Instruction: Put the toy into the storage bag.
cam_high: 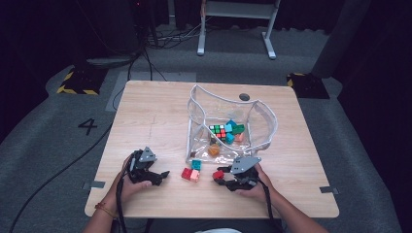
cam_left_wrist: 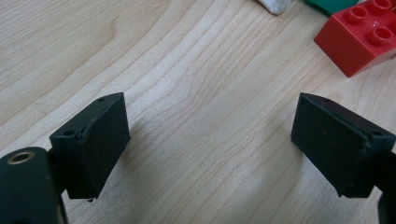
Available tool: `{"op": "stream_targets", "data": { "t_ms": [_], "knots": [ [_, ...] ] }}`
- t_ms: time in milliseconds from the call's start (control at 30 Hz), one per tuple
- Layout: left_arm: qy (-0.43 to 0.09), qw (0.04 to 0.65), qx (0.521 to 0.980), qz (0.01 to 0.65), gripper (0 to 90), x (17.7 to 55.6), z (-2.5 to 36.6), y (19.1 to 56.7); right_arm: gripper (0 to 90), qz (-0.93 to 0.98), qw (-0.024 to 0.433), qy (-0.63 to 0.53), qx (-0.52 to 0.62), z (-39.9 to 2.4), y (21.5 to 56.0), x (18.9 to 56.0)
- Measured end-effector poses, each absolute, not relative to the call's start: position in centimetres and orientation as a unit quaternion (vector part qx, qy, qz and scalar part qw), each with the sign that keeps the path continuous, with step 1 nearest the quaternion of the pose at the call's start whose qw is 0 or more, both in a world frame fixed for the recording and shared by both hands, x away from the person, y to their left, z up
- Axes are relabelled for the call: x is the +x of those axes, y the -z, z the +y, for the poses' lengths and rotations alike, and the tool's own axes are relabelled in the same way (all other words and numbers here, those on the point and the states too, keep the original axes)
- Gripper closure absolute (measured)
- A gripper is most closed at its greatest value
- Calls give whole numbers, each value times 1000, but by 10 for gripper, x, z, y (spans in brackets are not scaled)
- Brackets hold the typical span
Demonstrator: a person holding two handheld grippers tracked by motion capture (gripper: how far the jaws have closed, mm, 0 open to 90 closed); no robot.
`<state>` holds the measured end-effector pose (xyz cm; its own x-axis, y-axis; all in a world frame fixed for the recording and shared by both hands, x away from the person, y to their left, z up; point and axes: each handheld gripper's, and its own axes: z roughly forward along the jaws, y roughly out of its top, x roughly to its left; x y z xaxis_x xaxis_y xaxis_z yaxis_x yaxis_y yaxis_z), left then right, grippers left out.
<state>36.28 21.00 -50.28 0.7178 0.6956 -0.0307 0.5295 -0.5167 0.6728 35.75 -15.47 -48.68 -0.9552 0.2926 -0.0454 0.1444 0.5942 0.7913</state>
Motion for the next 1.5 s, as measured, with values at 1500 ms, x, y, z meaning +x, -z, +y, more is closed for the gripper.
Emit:
{"op": "stream_targets", "data": {
  "t_ms": [1500],
  "knots": [
    [-123,339,862,355,115,363,210,503,556,828,214,-425,298,-334,437,376]
  ]
}}
